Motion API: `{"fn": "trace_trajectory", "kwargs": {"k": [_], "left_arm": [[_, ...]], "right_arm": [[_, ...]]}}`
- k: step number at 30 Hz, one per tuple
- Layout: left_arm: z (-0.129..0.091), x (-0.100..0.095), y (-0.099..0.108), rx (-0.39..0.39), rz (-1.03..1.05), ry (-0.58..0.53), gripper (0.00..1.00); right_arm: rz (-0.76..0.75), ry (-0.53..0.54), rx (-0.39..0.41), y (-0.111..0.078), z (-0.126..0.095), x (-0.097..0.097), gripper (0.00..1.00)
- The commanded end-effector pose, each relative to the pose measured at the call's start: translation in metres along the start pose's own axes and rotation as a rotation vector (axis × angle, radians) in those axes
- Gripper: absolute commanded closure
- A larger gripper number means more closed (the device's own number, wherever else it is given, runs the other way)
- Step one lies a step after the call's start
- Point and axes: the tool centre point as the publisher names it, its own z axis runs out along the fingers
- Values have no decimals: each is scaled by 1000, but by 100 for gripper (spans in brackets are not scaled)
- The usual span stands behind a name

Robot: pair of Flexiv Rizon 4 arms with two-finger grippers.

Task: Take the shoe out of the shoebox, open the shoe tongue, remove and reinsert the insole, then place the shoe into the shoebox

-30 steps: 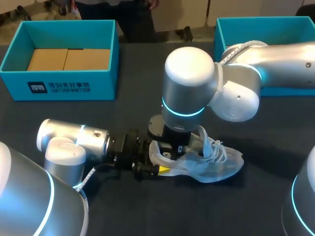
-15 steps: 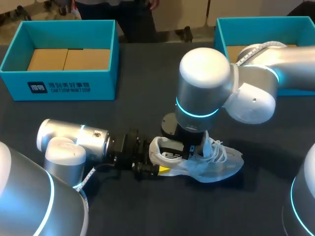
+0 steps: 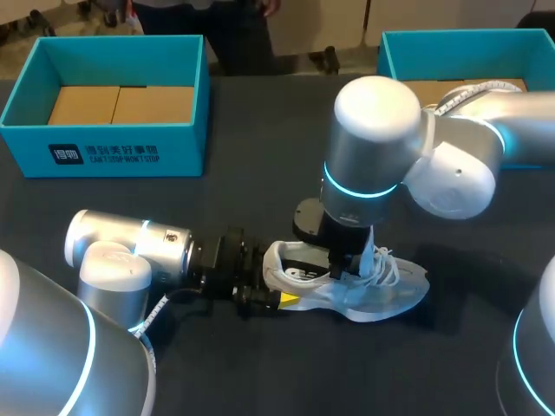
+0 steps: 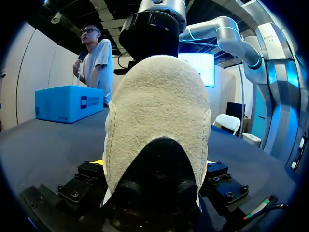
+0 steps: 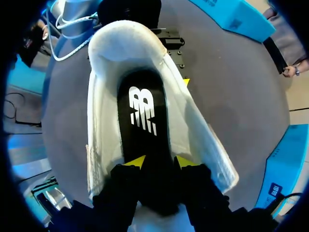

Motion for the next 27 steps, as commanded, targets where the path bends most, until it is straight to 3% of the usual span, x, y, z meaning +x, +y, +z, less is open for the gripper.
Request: {"fn": "trace_trajectory", "kwargs": {"k": [1, 9, 15, 20, 22, 27], "left_arm": [[0, 0, -1, -2, 0, 1, 100], [0, 0, -1, -2, 0, 1, 100], [0, 0, -1, -2, 0, 1, 100], [0, 0, -1, -2, 0, 1, 100], [0, 0, -1, -2, 0, 1, 100], [0, 0, -1, -2, 0, 1, 100]], "right_arm": [[-11, 50, 6, 5, 16, -3, 62], [-31, 171, 13, 12, 39, 5, 62], [-26, 274, 74, 9, 42, 22, 65], [-10, 316, 107, 4, 40, 38, 82], [1, 326, 114, 1, 39, 42, 100], [33, 249, 55, -5, 22, 48, 100]]}}
